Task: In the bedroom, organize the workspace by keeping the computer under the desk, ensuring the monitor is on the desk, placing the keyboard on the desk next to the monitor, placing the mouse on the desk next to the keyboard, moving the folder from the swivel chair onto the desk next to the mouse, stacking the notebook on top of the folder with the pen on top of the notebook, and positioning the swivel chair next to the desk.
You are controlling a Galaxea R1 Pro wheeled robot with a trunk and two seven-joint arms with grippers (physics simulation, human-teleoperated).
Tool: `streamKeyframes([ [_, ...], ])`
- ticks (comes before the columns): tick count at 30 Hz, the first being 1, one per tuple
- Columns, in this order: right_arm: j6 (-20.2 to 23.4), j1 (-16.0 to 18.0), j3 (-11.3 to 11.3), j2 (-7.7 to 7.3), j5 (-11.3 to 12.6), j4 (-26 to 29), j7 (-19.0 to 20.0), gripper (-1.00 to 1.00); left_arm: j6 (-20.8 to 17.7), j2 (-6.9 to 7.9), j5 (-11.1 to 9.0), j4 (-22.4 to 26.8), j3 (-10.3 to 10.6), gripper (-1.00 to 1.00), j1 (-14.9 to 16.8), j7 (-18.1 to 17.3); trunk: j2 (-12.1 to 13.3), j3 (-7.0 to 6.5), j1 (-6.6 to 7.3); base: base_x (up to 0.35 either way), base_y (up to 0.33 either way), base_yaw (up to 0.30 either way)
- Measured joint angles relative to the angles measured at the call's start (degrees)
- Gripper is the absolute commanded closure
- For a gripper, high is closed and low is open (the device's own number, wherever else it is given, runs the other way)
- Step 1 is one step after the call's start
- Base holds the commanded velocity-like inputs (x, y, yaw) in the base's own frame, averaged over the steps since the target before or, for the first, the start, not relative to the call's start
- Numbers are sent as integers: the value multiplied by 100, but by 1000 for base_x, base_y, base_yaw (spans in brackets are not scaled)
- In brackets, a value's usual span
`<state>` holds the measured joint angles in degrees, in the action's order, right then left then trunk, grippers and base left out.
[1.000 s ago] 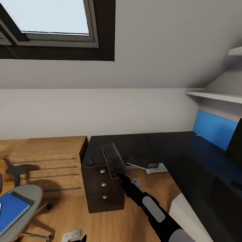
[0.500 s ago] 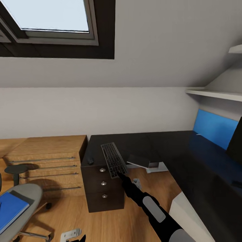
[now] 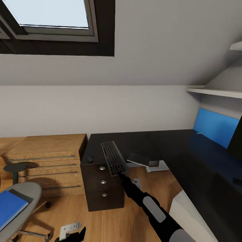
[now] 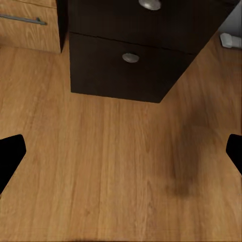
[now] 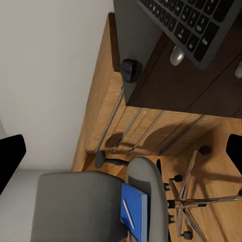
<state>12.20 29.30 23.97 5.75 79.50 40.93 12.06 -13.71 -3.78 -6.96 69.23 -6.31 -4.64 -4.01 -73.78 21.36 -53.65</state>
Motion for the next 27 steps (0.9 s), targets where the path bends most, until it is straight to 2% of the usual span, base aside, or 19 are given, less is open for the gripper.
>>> streamKeyframes([
  [2, -1, 0, -6, -2, 1, 0, 0, -100, -225, -10, -7, 405, 8, -100, 0, -2, -80, 36, -44, 0, 0, 0],
  [3, 4, 0, -13, -8, 2, -1, -1, -100, -1252, -27, -33, 1236, 24, -100, -1, -14, -120, 54, -66, 0, 0, 0],
  [4, 8, 0, -17, -12, 3, 1, -3, -100, -1803, -39, -60, 1658, 38, -100, -1, -16, -161, 72, -88, 0, 0, 0],
  [7, 33, 0, -33, -18, 7, 5, -21, -100, -2632, -111, -212, 2127, 82, -100, -2, -8, -281, 126, -154, 0, 0, 0],
  [8, 33, 0, -45, -19, 15, 6, -30, -100, -2837, -146, -429, 2232, 92, -100, -2, 3, -321, 144, -176, 0, 0, 0],
  [11, 26, 0, -133, -20, 26, 7, -39, -100, -2973, -170, -753, 2289, 99, -100, -2, 17, -442, 198, -242, 0, 0, 0],
  [13, 21, 1, -277, -15, 30, 6, -40, -100, -3018, -177, -888, 2299, 92, -100, -2, 21, -522, 234, -286, 0, 0, 0],
  [15, 22, 1, -386, -9, 31, 3, -40, -100, -3034, -172, -939, 2291, 77, -100, -2, 23, -602, 270, -330, 0, 0, 0],
  [16, 25, 1, -552, -1, 42, 5, -41, -100, -3033, -153, -981, 2183, 4, -100, -2, 38, -642, 288, -352, 0, 0, 0],
  [18, 28, 1, -622, 3, 49, 6, -39, -100, -3019, -128, -995, 1967, -150, -100, -2, 36, -722, 324, -396, 0, 0, 0],
  [19, 26, 1, -654, 4, 52, 9, -36, -100, -3001, -113, -993, 1695, -336, -100, -3, 19, -762, 342, -418, 0, 0, 0],
  [26, 26, 1, -655, 4, 52, 9, -36, -100, -3001, -114, -1013, 1679, -344, -100, -2, 18, -1043, 467, -571, 0, 0, 0],
  [27, 24, 1, -662, 4, 53, 8, -35, -100, -2995, -112, -1009, 1595, -397, -100, -2, 13, -1084, 485, -593, 0, 0, 0],
])
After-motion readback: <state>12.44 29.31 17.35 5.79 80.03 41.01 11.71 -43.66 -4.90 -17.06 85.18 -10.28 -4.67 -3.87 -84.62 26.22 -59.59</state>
